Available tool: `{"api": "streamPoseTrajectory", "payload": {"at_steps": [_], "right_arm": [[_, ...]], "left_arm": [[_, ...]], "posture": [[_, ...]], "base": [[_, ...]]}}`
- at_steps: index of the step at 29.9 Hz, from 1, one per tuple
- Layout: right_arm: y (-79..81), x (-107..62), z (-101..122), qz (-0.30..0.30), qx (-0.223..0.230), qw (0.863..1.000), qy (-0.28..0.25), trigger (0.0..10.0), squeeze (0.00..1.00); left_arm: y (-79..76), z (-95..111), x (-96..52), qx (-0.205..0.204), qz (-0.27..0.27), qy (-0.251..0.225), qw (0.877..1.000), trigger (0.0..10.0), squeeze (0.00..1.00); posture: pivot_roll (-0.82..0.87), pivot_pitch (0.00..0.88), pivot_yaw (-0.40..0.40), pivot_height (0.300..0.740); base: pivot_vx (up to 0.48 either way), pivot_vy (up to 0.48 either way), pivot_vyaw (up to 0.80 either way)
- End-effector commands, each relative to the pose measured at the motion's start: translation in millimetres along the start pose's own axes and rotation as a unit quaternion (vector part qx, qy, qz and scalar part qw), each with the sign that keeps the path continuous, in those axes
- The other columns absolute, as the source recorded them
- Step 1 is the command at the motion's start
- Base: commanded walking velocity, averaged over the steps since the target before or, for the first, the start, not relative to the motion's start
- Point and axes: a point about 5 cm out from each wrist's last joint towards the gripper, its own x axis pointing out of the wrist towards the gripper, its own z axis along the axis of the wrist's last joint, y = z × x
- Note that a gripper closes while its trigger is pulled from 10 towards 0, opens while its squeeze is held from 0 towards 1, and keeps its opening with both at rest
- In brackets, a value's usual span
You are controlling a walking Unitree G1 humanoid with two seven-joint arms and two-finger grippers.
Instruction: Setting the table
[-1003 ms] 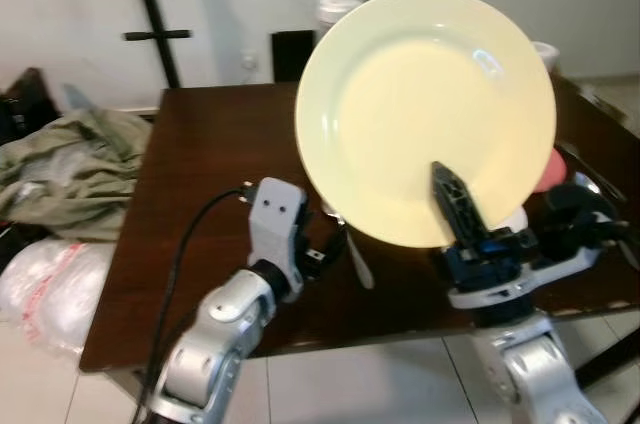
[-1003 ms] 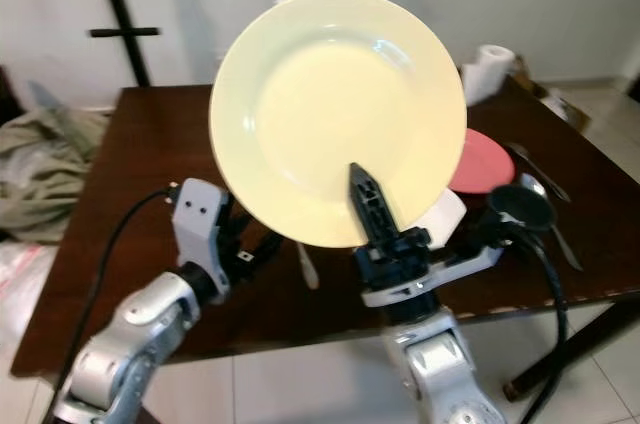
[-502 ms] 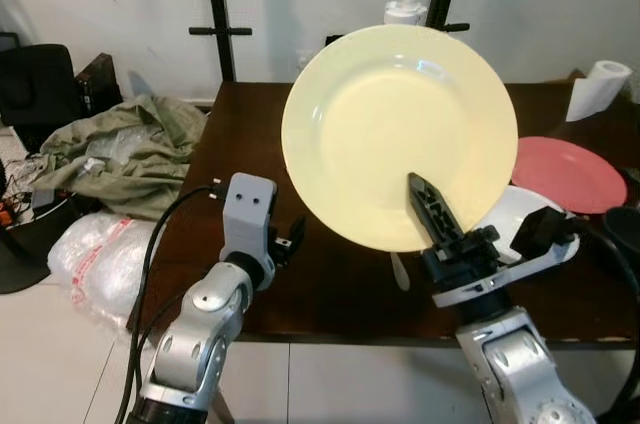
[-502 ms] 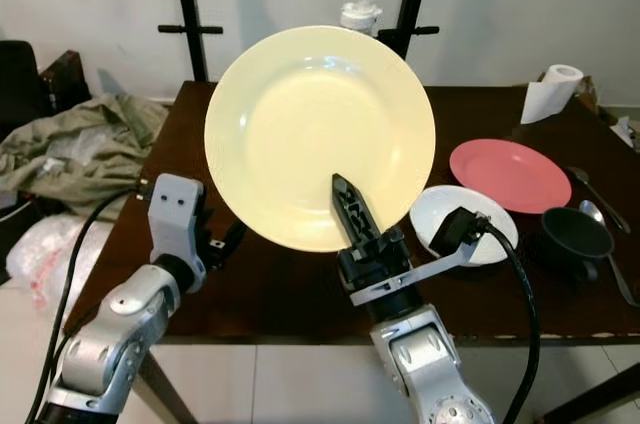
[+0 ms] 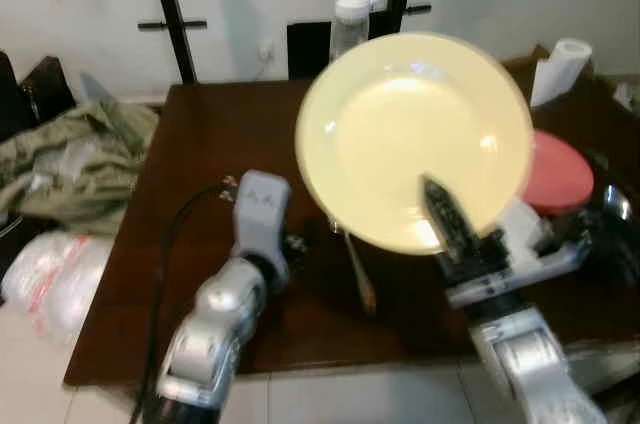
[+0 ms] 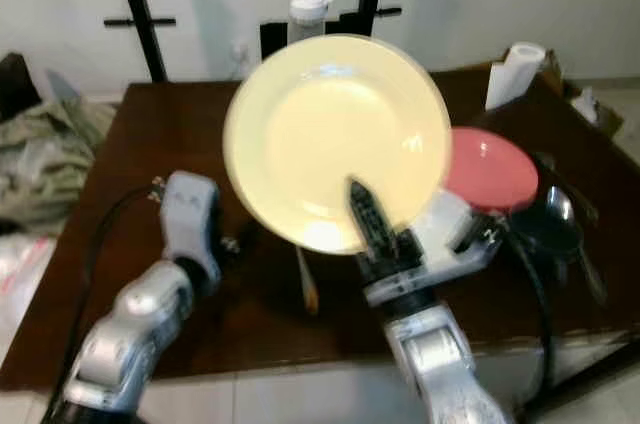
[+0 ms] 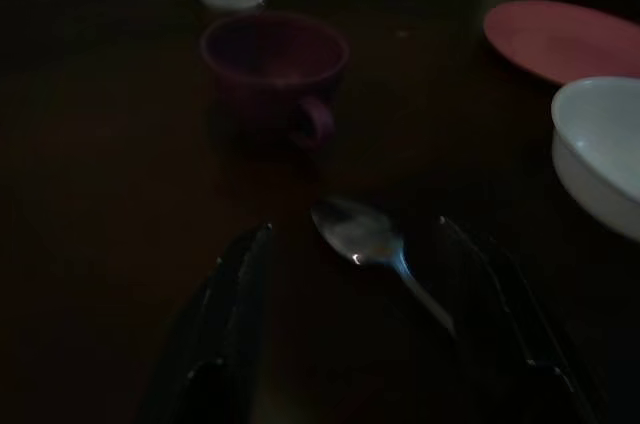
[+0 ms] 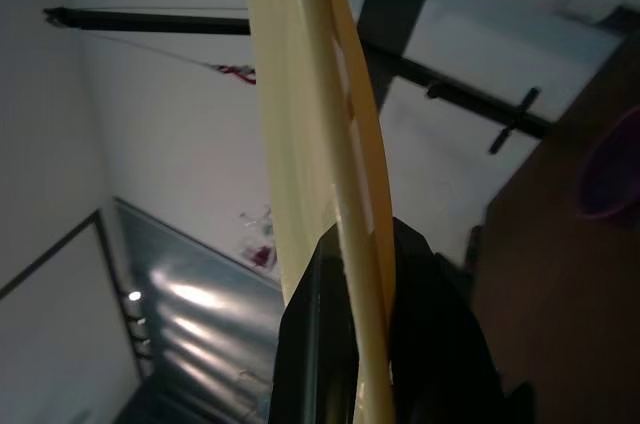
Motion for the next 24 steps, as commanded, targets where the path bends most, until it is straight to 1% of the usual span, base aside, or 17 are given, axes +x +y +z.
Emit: {"api": "streamPoseTrajectory", "payload": {"at_steps": [1,16,21,24], "right_arm": [[0.8,-1.3,-6.0,0.003,0.004,1.000,0.013,10.0,0.00],[-2.4,-3.7,-10.5,-0.007,-0.009,1.000,0.026,10.0,0.00],[-6.5,-2.8,-12.7,-0.023,-0.027,0.999,0.036,10.0,0.00],[-7.0,-2.7,-13.0,-0.025,-0.028,0.999,0.037,10.0,0.00]], "left_arm": [[5.3,-4.7,-3.7,0.000,0.009,0.006,1.000,10.0,0.00],[6.3,-6.6,-2.8,-0.003,0.010,0.014,1.000,10.0,0.00],[6.5,-6.9,-2.8,-0.003,0.009,0.016,1.000,10.0,0.00],[6.6,-6.8,-2.8,-0.003,0.010,0.016,1.000,10.0,0.00]], "posture": [[-0.04,0.117,0.069,0.740],[-0.04,0.117,0.069,0.740],[-0.04,0.117,0.069,0.740],[-0.04,0.117,0.069,0.740]], "base": [[0.000,0.000,0.00],[0.000,0.000,0.00],[0.000,0.000,0.00],[0.000,0.000,0.00]]}}
